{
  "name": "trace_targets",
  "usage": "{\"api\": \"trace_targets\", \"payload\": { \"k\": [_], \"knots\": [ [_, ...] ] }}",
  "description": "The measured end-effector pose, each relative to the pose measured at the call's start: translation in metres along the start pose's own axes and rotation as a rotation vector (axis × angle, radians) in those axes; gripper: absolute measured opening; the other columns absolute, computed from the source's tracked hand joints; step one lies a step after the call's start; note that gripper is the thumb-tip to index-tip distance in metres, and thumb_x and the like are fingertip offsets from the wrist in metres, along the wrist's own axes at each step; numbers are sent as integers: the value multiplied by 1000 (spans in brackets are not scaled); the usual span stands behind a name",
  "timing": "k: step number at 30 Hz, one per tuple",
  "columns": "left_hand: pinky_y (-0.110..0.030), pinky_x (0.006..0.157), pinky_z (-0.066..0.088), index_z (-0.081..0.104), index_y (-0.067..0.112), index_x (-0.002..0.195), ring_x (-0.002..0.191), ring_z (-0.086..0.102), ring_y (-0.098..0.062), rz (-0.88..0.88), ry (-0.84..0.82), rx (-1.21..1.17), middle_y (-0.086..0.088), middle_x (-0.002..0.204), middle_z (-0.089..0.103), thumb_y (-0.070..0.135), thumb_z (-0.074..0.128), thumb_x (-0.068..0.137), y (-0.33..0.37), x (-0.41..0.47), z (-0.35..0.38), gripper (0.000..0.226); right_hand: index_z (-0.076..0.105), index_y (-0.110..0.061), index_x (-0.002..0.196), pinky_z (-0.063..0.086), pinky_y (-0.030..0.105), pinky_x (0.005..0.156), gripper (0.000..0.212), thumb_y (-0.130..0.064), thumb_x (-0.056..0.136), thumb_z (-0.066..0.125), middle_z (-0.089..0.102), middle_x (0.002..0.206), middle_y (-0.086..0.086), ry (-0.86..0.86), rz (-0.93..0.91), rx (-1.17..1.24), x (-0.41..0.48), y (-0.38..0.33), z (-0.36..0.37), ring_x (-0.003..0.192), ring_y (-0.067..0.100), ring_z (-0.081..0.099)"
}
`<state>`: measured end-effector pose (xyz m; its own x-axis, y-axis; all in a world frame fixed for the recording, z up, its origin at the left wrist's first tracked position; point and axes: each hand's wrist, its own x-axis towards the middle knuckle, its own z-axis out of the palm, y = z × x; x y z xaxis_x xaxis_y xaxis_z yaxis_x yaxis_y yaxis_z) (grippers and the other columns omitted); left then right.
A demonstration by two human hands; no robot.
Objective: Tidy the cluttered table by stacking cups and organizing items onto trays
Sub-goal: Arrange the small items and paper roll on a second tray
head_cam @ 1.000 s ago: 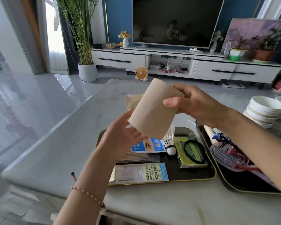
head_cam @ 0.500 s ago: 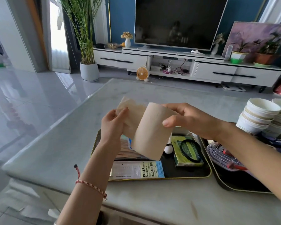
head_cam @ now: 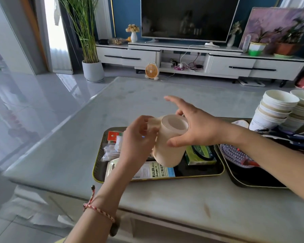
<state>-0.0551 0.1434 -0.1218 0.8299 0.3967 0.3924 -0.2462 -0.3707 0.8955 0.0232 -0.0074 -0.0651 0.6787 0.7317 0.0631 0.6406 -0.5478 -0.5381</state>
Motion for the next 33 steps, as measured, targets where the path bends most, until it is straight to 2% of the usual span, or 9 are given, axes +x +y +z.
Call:
{"api": "trace_targets", "payload": {
  "k": [1,5,7,9,12,16,25,30,33],
  "knots": [
    [-31,67,48,62,18,81,71,60,-16,2,-64,-12,3,76,66,1,56,83,0,-3,1,19,25,-45,136,33,4,69,91,-47,62,78,35,106,-12,-28,12,-30,-1,2,1,94,1,44],
    [-22,62,50,60,13,66,65,57,-14,-142,-164,-162,7,61,60,1,48,72,-1,-9,-1,18,46,-39,113,34,10,65,56,-49,66,75,37,99,-16,-81,50,-79,-5,7,3,89,0,45],
    [-31,64,54,59,10,64,70,60,-25,-255,-204,-154,0,64,62,-7,41,80,-5,-12,-2,30,47,-36,105,35,12,63,48,-47,68,75,42,101,-14,-67,20,-62,-6,8,2,90,0,46],
    [-31,64,51,62,16,71,74,61,-27,-258,-300,133,-4,77,66,-2,42,85,-11,-20,-2,31,48,-32,105,37,11,62,44,-45,71,73,46,104,-12,-66,-4,-43,-7,9,1,91,2,48],
    [-18,62,44,63,24,98,83,57,-13,-172,-413,460,4,98,65,8,42,91,-17,-35,-4,27,49,-30,110,37,13,62,42,-43,76,71,48,106,-11,-82,-10,-7,-7,11,2,90,0,48],
    [-29,87,45,53,26,121,106,56,-15,-48,-515,643,4,116,63,14,36,93,-20,-47,-11,35,48,-32,111,39,16,63,43,-46,76,69,50,103,-14,-123,9,33,-7,13,3,89,0,50],
    [-30,79,48,54,28,115,101,59,-16,24,-384,804,6,112,65,21,37,95,-25,-53,-20,27,48,-29,119,44,23,70,56,-57,73,65,49,108,-9,-111,28,-92,-6,9,5,91,9,51],
    [-29,56,42,57,25,104,74,60,-19,94,-288,826,3,91,67,25,38,95,-24,-50,-12,21,41,-31,123,35,30,69,68,-69,69,55,45,106,-4,-65,44,-395,-8,-5,19,94,19,49],
    [-29,48,35,60,17,98,54,51,-16,48,-167,682,1,72,61,16,40,93,-21,-45,-6,21,33,-26,130,38,36,80,76,-74,72,42,46,122,5,-40,68,-518,-9,-11,29,110,27,49]
  ]
}}
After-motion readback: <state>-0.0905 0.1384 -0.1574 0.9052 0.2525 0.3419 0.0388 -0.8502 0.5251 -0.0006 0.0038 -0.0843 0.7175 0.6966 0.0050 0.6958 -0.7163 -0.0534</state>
